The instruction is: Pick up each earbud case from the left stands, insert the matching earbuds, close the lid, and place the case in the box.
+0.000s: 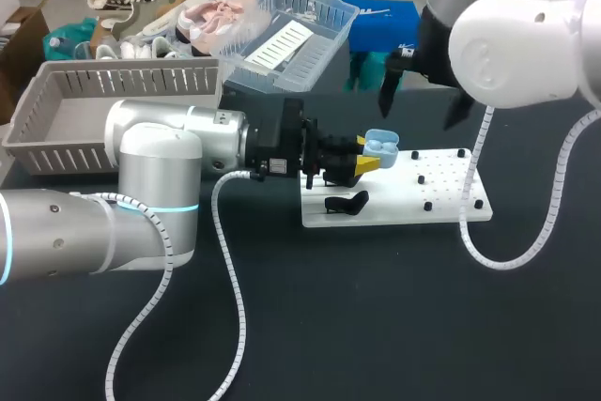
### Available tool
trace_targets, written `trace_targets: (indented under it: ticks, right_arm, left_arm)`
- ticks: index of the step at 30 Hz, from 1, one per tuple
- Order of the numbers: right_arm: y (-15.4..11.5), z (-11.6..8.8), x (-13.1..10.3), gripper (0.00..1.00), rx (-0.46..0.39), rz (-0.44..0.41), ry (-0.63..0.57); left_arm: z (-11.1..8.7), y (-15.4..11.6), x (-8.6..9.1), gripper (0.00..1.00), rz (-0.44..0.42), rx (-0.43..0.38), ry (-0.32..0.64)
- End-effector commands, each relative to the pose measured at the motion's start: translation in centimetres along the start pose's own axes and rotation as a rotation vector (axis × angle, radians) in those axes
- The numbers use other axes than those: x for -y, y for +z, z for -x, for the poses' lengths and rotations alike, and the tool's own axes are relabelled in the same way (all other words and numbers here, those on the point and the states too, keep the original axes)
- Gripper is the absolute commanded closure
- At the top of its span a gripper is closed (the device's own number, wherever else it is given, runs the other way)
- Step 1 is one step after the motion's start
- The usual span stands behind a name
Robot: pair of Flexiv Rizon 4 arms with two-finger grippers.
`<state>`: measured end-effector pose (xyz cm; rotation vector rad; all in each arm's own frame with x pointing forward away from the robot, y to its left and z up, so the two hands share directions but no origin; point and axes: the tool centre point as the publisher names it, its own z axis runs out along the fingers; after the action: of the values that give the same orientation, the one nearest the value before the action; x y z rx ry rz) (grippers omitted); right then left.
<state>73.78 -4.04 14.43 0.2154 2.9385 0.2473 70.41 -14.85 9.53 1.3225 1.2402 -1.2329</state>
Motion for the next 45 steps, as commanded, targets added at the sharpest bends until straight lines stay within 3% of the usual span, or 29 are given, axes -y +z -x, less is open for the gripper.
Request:
trace_targets:
  ticks: [1,9,29,35,40,45]
  right_arm:
    - [1.3,0.6,0.2,0.00,-0.008,-0.006,0.014]
    - [2.5,0.3,0.5,0.00,-0.034,-0.021,0.022]
    - [1.0,-2.7,0.8,0.00,-0.059,-0.034,-0.032]
    - [0.0,-2.1,1.0,0.00,-0.005,0.001,0.004]
    - [-1.4,-1.5,2.0,0.00,0.059,0.078,0.045]
    - [-2.2,-1.9,3.0,0.00,0.077,0.127,0.057]
  left_arm:
    - [-0.1,0.0,0.0,1.00,0.001,0.001,0.001]
    - [-0.1,0.0,0.0,1.00,0.001,0.001,0.001]
    - [-0.1,0.0,0.0,1.00,0.001,0.001,0.001]
    - [-0.1,0.0,0.0,1.00,0.001,0.001,0.001]
    - [-0.1,0.0,0.0,1.00,0.001,0.001,0.001]
    - [1.9,-3.2,-0.4,1.00,0.066,0.001,0.010]
